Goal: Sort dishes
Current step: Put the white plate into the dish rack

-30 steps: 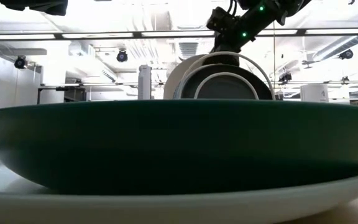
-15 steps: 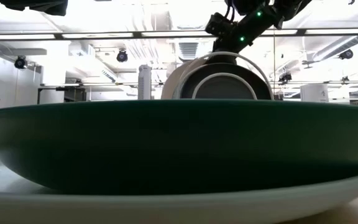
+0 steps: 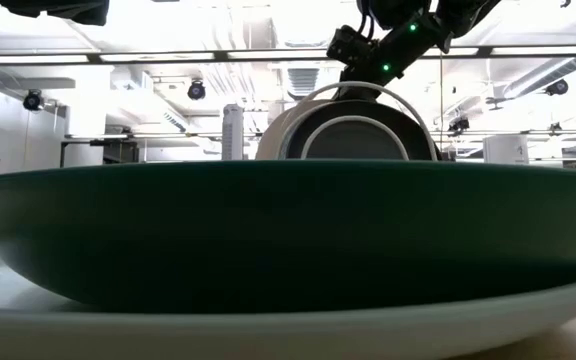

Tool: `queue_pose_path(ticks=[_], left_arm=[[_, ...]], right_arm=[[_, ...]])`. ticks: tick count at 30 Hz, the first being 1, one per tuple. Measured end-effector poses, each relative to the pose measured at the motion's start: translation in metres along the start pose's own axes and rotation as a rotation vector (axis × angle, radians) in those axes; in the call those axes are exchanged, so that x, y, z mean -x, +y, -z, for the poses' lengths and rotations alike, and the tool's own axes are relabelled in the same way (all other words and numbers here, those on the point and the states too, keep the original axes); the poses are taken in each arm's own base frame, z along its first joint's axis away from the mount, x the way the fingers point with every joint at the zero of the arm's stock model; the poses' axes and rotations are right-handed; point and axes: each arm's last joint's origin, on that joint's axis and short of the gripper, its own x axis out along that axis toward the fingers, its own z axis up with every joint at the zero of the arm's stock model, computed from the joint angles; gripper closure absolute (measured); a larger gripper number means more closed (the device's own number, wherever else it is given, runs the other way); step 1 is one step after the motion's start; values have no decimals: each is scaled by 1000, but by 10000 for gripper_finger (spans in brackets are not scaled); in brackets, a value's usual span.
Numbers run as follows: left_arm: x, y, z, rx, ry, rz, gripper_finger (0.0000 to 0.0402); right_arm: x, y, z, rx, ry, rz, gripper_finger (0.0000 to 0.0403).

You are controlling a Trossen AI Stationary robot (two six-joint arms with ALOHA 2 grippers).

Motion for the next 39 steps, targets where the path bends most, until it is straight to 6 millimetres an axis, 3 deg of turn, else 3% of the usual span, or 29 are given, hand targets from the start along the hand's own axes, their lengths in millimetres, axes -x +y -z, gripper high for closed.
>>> queue_pose_path(ticks=[8, 26, 39], left_arm=[[0, 0, 0, 0, 0, 0, 401], [0, 0, 0, 4, 0, 0, 401], [0, 0, 0, 3, 3, 1, 401]], right_arm=[[-1, -1, 2, 9, 9, 5, 401], [0, -2, 4, 28, 52, 45, 354], [18, -15, 0, -21, 21, 85, 324]])
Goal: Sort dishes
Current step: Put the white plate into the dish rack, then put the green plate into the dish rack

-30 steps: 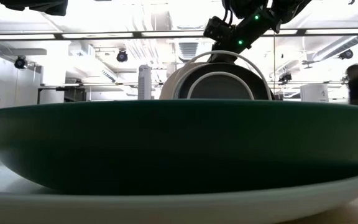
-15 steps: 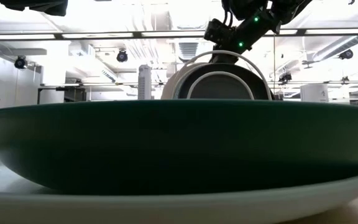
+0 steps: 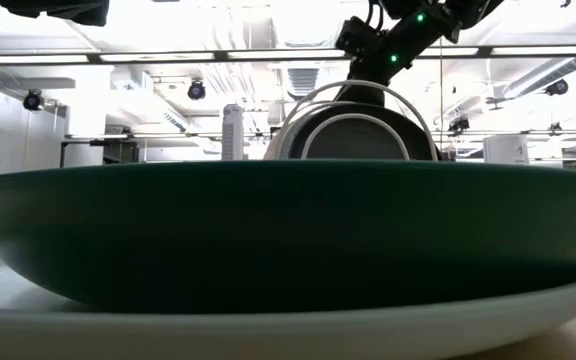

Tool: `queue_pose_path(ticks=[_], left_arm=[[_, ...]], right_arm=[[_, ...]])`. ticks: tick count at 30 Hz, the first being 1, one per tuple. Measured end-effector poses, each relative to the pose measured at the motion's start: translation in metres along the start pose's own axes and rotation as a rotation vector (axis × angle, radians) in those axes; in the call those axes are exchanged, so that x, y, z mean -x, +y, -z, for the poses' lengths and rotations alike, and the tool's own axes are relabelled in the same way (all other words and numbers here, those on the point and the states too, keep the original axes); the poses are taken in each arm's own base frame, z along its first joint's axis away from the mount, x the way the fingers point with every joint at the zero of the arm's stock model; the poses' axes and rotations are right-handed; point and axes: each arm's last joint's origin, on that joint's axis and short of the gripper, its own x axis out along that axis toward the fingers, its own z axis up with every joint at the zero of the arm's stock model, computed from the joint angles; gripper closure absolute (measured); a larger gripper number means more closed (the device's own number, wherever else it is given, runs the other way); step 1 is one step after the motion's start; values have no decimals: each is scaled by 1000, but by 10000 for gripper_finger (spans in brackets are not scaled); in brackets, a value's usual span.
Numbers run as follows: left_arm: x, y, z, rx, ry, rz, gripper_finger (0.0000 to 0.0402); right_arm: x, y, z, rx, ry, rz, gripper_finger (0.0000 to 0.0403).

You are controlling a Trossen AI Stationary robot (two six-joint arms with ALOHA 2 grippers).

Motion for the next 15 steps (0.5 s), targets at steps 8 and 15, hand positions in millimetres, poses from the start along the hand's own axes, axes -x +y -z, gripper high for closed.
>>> queue_pose_path(ticks=[8, 15], left_arm=[[-6, 0, 3, -13, 61, -101, 401], [-21, 0, 9, -43, 165, -227, 401]], right_arm=[[22, -10, -9, -44, -66, 30, 327], [49, -22, -8, -233, -74, 12, 344]])
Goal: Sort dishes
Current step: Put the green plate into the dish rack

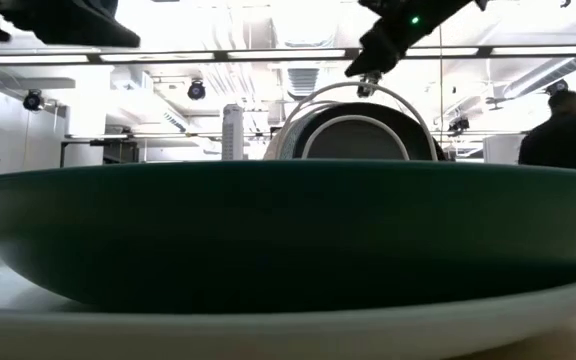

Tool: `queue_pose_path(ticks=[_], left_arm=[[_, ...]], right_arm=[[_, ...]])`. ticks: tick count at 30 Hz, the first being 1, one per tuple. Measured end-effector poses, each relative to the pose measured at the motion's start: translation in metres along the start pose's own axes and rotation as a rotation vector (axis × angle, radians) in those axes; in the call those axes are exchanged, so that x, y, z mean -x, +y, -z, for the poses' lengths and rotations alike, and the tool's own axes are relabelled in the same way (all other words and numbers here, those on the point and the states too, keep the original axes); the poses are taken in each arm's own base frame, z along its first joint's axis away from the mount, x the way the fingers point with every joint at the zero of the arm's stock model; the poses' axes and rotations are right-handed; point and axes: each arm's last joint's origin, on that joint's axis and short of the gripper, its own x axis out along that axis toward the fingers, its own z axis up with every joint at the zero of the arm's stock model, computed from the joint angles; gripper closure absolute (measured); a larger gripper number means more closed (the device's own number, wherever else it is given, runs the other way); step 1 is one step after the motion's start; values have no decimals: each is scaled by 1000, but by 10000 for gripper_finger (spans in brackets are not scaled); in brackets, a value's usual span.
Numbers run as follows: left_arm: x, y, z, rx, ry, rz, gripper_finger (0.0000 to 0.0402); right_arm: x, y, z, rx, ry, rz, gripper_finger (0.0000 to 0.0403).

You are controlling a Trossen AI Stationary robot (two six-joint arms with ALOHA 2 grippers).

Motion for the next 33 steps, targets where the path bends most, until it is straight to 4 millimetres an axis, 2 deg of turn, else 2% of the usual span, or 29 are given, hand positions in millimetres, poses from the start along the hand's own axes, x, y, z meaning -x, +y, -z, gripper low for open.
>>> queue_pose_path(ticks=[8, 11, 21, 28, 33], left_arm=[[-25, -2, 6, -17, 91, -41, 401], [-33, -1, 8, -16, 107, -30, 401], [-51, -5, 15, -27, 165, 5, 401], [-53, -7, 16, -30, 170, 7, 401], [-52, -6, 15, -26, 165, 6, 401]], right_arm=[[31, 1, 26, -553, 267, -143, 393], [38, 8, 30, -655, 309, -120, 400], [29, 39, 50, -713, 438, -91, 402], [18, 48, 50, -703, 439, -88, 403], [19, 47, 47, -705, 422, -97, 403]])
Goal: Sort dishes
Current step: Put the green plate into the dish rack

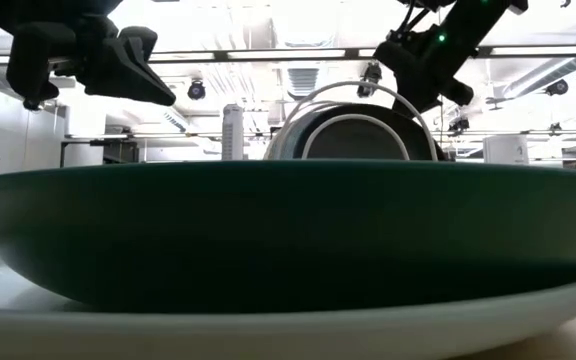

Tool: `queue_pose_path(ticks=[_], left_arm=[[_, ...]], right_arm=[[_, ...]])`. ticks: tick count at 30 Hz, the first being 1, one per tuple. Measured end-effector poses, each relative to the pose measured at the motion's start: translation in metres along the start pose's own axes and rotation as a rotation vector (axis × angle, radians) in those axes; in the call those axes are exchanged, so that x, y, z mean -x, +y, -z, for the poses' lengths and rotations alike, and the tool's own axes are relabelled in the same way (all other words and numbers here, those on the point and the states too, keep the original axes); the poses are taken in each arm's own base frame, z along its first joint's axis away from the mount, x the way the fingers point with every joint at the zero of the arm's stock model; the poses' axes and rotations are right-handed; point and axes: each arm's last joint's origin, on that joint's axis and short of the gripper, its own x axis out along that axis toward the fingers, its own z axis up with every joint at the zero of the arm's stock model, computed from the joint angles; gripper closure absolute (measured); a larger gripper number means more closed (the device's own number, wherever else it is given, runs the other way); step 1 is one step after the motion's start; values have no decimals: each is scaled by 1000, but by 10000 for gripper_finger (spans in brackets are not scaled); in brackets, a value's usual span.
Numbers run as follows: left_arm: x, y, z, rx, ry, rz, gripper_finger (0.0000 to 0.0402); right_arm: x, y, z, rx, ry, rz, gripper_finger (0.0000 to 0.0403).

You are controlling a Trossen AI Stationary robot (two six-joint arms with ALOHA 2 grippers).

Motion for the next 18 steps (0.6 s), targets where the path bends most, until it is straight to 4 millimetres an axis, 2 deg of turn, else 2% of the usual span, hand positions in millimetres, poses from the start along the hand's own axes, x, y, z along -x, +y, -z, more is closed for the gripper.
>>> queue_pose_path(ticks=[4, 8, 14, 18], left_arm=[[0, 0, 0, 0, 0, 0, 401], [0, 0, 0, -1, 1, 1, 401], [0, 0, 0, -1, 1, 1, 401], [0, 0, 0, -1, 1, 1, 401]], right_arm=[[9, -1, -4, -11, -28, -21, 403], [18, -1, 0, -13, -15, -36, 403], [32, 0, 22, -77, 118, 5, 403], [40, 9, 36, -103, 162, -4, 403]])
